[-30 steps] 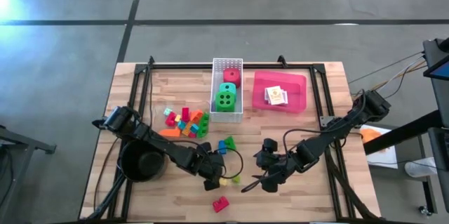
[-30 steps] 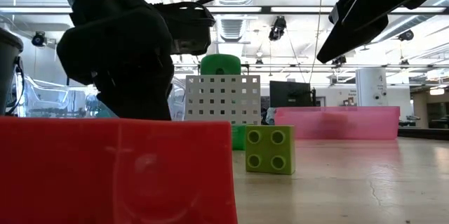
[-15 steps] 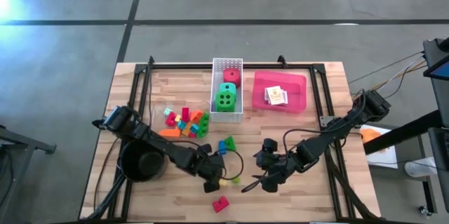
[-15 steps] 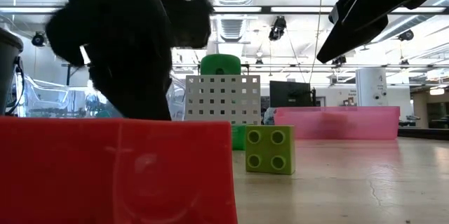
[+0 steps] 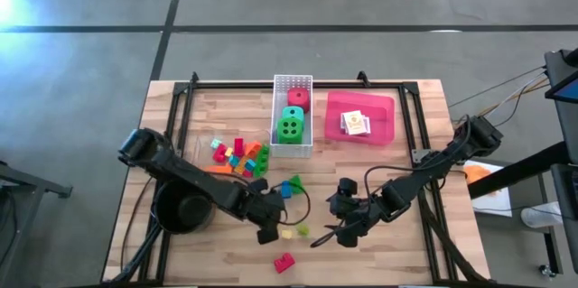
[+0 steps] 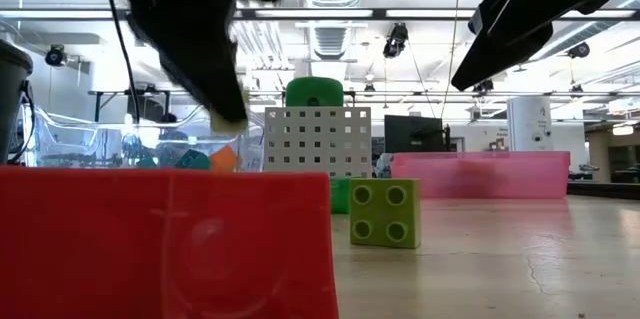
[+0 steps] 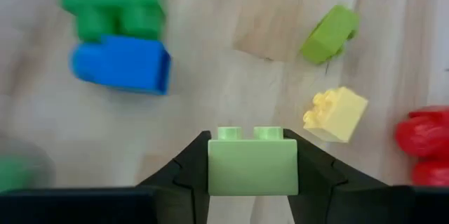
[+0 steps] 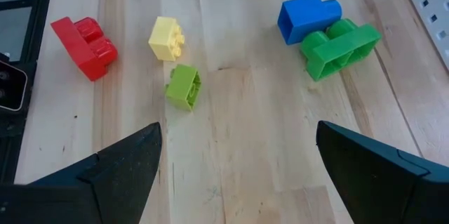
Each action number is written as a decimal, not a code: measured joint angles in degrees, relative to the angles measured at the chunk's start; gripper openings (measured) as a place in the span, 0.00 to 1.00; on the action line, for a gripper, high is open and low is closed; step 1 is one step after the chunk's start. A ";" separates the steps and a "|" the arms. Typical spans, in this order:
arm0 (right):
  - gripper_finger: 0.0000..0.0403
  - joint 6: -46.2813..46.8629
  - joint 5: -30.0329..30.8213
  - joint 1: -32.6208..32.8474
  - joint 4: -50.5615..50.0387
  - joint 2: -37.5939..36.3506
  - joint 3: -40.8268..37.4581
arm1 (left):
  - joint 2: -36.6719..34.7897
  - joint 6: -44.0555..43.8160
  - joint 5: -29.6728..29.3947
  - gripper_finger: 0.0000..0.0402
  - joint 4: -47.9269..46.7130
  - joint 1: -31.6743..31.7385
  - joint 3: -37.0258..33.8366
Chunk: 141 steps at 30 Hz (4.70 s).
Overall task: Pick & Place Toys
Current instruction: Put the light green game piece into the transparent bin
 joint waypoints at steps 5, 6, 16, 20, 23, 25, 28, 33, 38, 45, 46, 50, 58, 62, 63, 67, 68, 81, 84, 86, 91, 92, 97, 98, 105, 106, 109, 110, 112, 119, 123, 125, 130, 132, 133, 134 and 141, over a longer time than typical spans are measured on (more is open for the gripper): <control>0.92 -0.02 0.04 0.00 0.00 0.00 -0.07 | -6.83 -0.01 -4.54 0.33 -6.08 0.00 0.07; 0.92 -0.02 0.02 0.01 0.05 0.00 -0.09 | -8.33 -0.06 -6.47 0.33 -7.77 0.00 0.07; 0.92 0.07 0.04 0.00 0.09 0.00 -0.35 | -22.10 -9.64 -17.02 0.33 -22.07 5.13 0.07; 0.92 0.15 0.07 -0.02 0.15 0.00 -0.39 | -23.35 -9.74 -12.01 0.33 -28.01 11.26 0.06; 0.92 0.15 0.07 -0.02 0.18 0.00 -0.44 | -23.28 -9.46 -9.78 0.33 -30.78 16.39 -0.55; 0.92 0.15 0.07 -0.02 0.18 0.00 -0.44 | -23.28 -9.26 -8.43 0.33 -31.62 19.54 -1.98; 0.92 0.09 0.07 -0.02 0.19 0.00 -0.44 | -23.28 -7.25 -4.76 0.33 -31.73 23.81 -4.80; 0.92 0.00 0.07 -0.02 0.13 0.00 -0.66 | -23.32 -6.10 1.46 0.33 -27.57 27.99 -11.75; 0.92 0.00 0.07 -0.02 0.09 0.00 -0.66 | -23.46 -6.00 3.47 0.33 -24.88 28.70 -17.00; 0.92 -0.02 0.09 -0.02 0.13 0.00 -0.66 | -23.48 -6.65 3.46 0.33 -24.25 28.74 -20.36; 0.92 -0.02 0.09 -0.02 0.15 0.00 -0.66 | -23.48 -6.67 3.45 0.33 -24.16 28.75 -20.64; 0.92 -0.04 0.09 -0.02 0.39 0.00 -0.66 | -23.50 -8.04 3.46 0.33 -23.97 28.83 -21.45; 0.92 -0.04 0.09 -0.02 0.41 0.00 -0.66 | -23.50 -9.70 5.89 0.33 -23.60 28.83 -23.73; 0.92 -0.04 0.09 -0.02 0.45 0.00 -0.66 | -23.50 -9.71 6.32 0.33 -23.18 28.83 -24.41; 0.92 -0.04 0.09 -0.02 0.45 0.00 -0.66 | -23.50 -9.72 6.44 0.33 -22.96 28.83 -24.58; 0.92 -0.04 0.09 -0.02 0.50 0.00 -0.66 | -23.50 -9.68 6.77 0.33 -22.70 28.83 -24.76; 0.92 -0.04 0.09 -0.02 0.52 0.00 -0.70 | -23.50 -9.67 7.02 0.33 -22.69 28.83 -24.76; 0.92 -0.07 0.09 -0.02 0.52 0.00 -0.74 | -23.50 -9.63 7.95 0.38 -22.26 28.83 -24.76; 0.92 -0.07 0.09 -0.02 0.52 0.00 -0.74 | -23.50 -9.60 7.95 0.53 -22.22 28.83 -24.76; 0.92 -0.07 0.09 -0.02 0.52 0.00 -0.74 | -23.50 -9.63 7.95 0.63 -22.09 28.83 -24.76; 0.92 -0.07 0.09 -0.02 0.52 0.00 -0.74 | -23.50 -9.65 7.95 0.82 -21.61 28.83 -24.76; 0.92 -0.07 0.09 -0.02 0.50 0.00 -0.74 | -23.50 -9.65 7.95 0.84 -21.44 28.83 -24.76; 0.92 -0.06 0.09 -0.02 0.50 0.00 -0.74 | -23.50 -9.67 7.97 0.93 -19.50 28.83 -24.76; 0.92 -0.07 0.09 -0.02 0.50 0.00 -0.74 | -23.50 -9.69 8.20 0.94 -19.05 28.83 -24.76; 0.92 -0.07 0.09 -0.02 0.50 0.00 -0.74 | -23.56 -12.18 10.79 0.96 -19.50 28.91 -24.76; 0.92 -0.07 0.09 -0.02 0.50 0.00 -0.74 | -23.61 -16.50 9.42 0.96 -21.47 28.96 -24.76; 0.92 -0.05 0.09 -0.02 0.50 0.00 -0.74 | -23.61 -19.89 9.18 0.96 -22.33 29.11 -24.83; 0.92 -0.07 0.09 -0.02 0.50 0.00 -0.74 | -23.62 -18.98 9.71 0.96 -22.23 29.07 -24.68; 0.92 -0.07 0.09 -0.02 0.50 0.00 -0.74 | -23.72 -17.91 10.64 0.96 -22.20 28.87 -24.48; 0.92 -0.06 0.09 -0.02 0.61 0.00 -0.76 | -24.05 -17.39 9.42 0.96 -20.80 29.54 -24.35; 0.92 -0.07 0.09 -0.02 0.63 0.00 -0.74 | -24.05 -15.11 9.69 0.96 -19.58 29.03 -23.92; 0.92 -0.07 0.09 -0.03 0.63 0.00 -0.76 | -24.05 -12.34 10.83 0.96 -18.37 28.55 -23.29; 0.92 -0.07 0.09 -0.03 0.72 0.00 -0.76 | -24.06 -20.03 8.60 0.96 -21.85 28.68 -22.21; 0.92 -0.07 0.09 -0.03 0.76 0.00 -0.76 | -24.33 -21.87 7.96 0.96 -22.91 28.58 -21.38; 0.92 -0.07 0.09 -0.03 0.78 0.00 -0.76 | -24.31 -24.23 7.98 0.96 -24.44 28.55 -21.26; 0.92 -0.07 0.09 -0.02 0.80 0.00 -0.75 | -24.20 -23.52 8.77 0.96 -23.72 28.43 -21.33; 0.92 -0.07 0.09 -0.02 0.85 0.02 -0.76 | -24.02 -21.65 11.92 0.96 -18.38 27.69 -21.23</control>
